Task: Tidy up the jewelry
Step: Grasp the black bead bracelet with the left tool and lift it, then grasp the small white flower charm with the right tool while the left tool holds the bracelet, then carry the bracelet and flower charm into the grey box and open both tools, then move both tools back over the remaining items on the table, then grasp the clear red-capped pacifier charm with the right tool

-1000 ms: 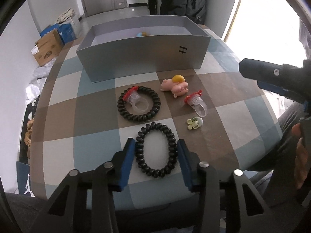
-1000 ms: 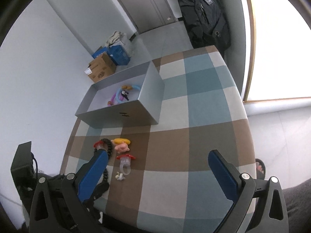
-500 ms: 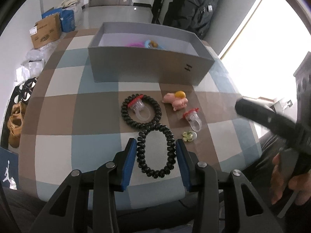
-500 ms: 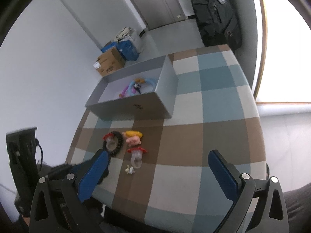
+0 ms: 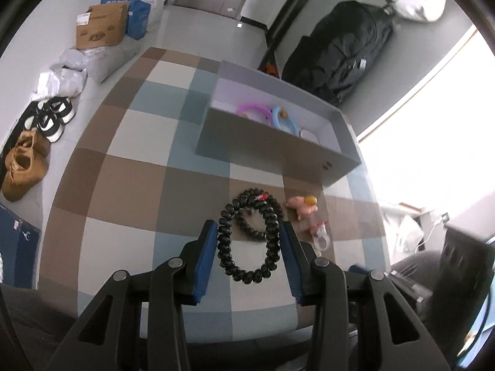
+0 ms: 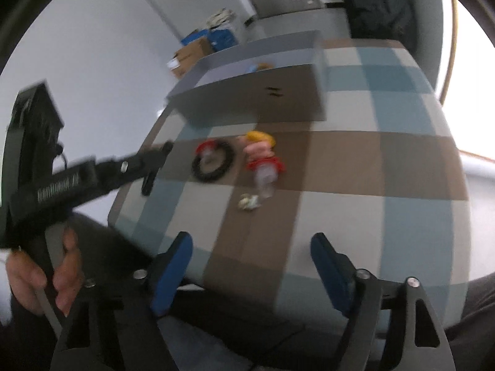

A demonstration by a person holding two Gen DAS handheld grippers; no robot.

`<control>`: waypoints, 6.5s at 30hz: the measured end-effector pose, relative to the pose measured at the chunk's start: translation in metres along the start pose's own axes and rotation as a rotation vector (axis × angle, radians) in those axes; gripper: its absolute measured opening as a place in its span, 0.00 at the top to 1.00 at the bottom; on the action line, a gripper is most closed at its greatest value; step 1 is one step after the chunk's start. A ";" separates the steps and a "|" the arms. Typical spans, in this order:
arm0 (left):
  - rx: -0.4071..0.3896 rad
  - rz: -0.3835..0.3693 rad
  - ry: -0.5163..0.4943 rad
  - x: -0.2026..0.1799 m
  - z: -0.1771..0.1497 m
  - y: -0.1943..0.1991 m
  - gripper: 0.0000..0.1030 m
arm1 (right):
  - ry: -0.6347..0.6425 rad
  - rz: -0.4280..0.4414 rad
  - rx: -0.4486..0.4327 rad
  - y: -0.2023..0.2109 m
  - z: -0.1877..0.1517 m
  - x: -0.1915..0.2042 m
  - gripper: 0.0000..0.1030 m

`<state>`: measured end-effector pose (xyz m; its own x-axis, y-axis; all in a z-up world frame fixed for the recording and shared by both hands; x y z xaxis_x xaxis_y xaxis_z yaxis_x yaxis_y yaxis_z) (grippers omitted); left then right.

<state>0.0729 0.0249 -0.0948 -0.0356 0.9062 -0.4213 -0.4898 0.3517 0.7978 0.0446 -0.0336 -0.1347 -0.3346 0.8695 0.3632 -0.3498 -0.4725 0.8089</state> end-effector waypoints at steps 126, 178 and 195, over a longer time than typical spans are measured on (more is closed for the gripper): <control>-0.076 -0.152 -0.056 -0.039 0.115 -0.047 0.33 | -0.064 0.107 -0.334 0.029 0.191 -0.058 0.31; -0.120 0.237 -0.062 0.024 0.022 -0.005 0.20 | 0.130 -0.034 -0.039 -0.013 0.042 -0.013 0.20; -0.133 0.201 0.008 0.043 0.030 -0.001 0.20 | 0.206 -0.094 -0.011 -0.033 0.039 -0.006 0.83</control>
<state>0.0978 0.0704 -0.1003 -0.1507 0.9528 -0.2636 -0.5827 0.1298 0.8023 0.0922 -0.0176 -0.1450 -0.4718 0.8624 0.1834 -0.3967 -0.3934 0.8294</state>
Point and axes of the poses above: each gripper's, at about its wrist camera, not at the fingertips, and y roughly against the way its jaws point, x to its left, z to its top, the point moved 9 cm from there along -y, roughly the way its jaws point, and after that the axes turned 1 degree about x, right-handed, at the moved point
